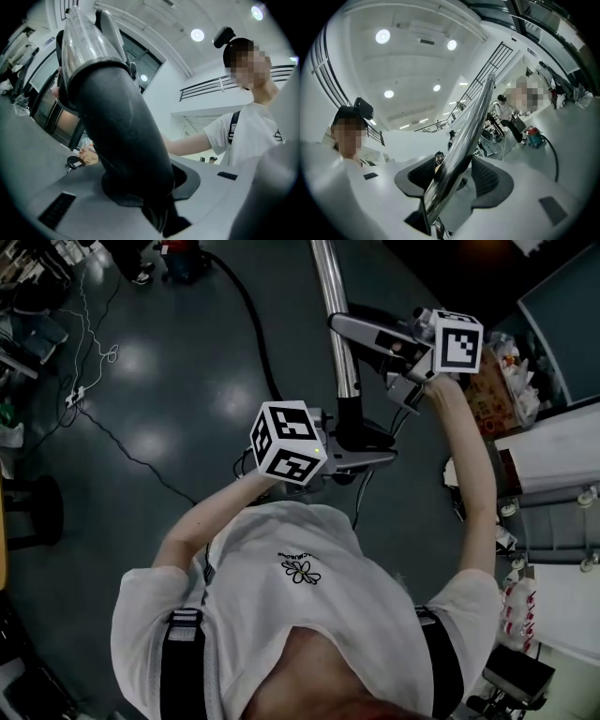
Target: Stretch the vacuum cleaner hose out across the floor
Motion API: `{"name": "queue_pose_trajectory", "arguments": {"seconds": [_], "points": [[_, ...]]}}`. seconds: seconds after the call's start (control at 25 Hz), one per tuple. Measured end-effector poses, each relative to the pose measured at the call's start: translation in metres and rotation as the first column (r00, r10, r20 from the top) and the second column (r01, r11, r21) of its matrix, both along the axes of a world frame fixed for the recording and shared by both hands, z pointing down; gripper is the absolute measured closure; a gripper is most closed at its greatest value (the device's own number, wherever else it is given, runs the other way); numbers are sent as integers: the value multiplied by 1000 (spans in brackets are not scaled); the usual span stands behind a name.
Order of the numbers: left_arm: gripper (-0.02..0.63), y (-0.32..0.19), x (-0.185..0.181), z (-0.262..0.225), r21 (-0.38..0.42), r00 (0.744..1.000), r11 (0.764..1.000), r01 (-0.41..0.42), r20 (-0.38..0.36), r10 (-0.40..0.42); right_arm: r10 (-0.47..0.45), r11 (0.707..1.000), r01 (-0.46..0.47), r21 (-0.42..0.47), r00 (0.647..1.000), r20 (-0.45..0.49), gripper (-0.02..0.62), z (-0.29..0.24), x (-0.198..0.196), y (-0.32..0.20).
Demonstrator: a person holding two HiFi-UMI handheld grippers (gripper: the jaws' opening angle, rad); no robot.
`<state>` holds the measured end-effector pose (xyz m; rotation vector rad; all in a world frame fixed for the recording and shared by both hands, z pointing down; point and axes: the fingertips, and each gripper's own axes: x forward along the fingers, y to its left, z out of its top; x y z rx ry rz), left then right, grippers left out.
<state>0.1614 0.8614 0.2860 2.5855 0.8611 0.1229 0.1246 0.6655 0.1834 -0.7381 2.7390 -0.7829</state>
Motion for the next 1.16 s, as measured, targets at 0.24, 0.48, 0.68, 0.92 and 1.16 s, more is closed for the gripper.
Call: {"name": "queue_pose_trajectory", "arguments": {"seconds": [0.24, 0.48, 0.68, 0.92, 1.16], "points": [[515, 9, -3, 12, 41, 1000, 999, -16, 22, 15, 9, 999, -4, 45, 995, -103, 364, 7, -5, 12], [515, 16, -10, 17, 56, 999, 998, -41, 15, 41, 50, 997, -37, 70, 979, -195, 357, 11, -7, 20], [515, 19, -6, 16, 65, 999, 997, -37, 2, 37, 53, 996, -37, 77, 974, -220, 357, 11, -6, 24], [515, 17, -6, 23, 80, 999, 996, -35, 17, 34, 56, 996, -37, 83, 967, -247, 357, 15, -4, 23], [515, 14, -12, 22, 52, 999, 998, -29, 15, 29, 49, 997, -33, 68, 967, -252, 354, 18, -13, 17]]}}
